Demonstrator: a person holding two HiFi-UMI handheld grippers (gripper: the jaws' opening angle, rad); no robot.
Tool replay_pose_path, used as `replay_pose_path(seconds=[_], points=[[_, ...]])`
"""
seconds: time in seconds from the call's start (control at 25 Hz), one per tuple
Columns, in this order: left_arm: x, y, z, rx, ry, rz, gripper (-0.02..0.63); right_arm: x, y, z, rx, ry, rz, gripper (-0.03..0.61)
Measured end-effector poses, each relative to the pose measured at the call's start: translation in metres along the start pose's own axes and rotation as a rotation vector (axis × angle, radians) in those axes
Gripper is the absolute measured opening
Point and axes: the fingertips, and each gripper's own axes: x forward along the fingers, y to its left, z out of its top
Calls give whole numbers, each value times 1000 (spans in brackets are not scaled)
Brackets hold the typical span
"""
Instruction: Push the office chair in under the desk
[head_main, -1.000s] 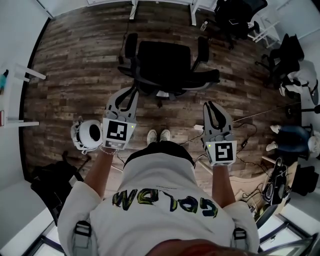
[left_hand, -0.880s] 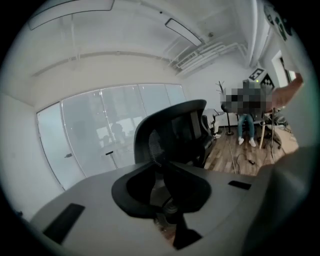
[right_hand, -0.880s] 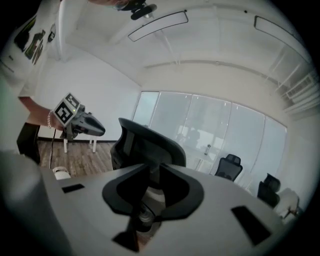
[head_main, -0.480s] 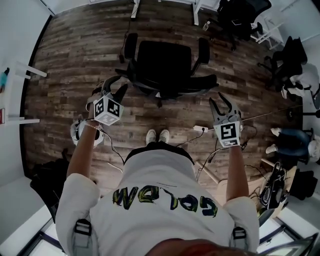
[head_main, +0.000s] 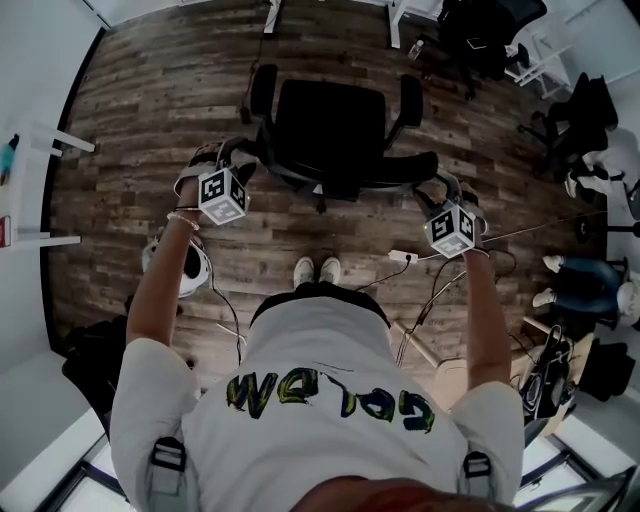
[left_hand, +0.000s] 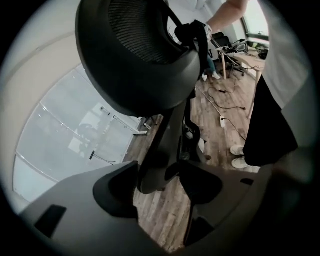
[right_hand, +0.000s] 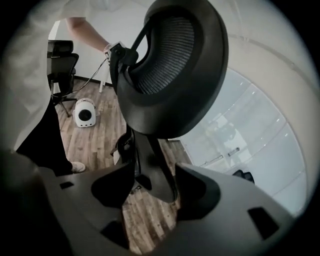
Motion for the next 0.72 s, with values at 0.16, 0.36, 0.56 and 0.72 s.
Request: replay_pose_path(seconds=[0.16,0.36,0.56,0.72], points=[[14,2,8,62,1,12,265,20,1,-6,-34,22,10,264],[21,5,13,100,-5,-6,206,28,-6,-6,-82,45,-16,204],[25,6,14,102,-24,-39,199,31,-9,-8,-87,90,2,196],[33,15,16,102,-32,-36,199,39,-18,-9,-71,110,-22,198]])
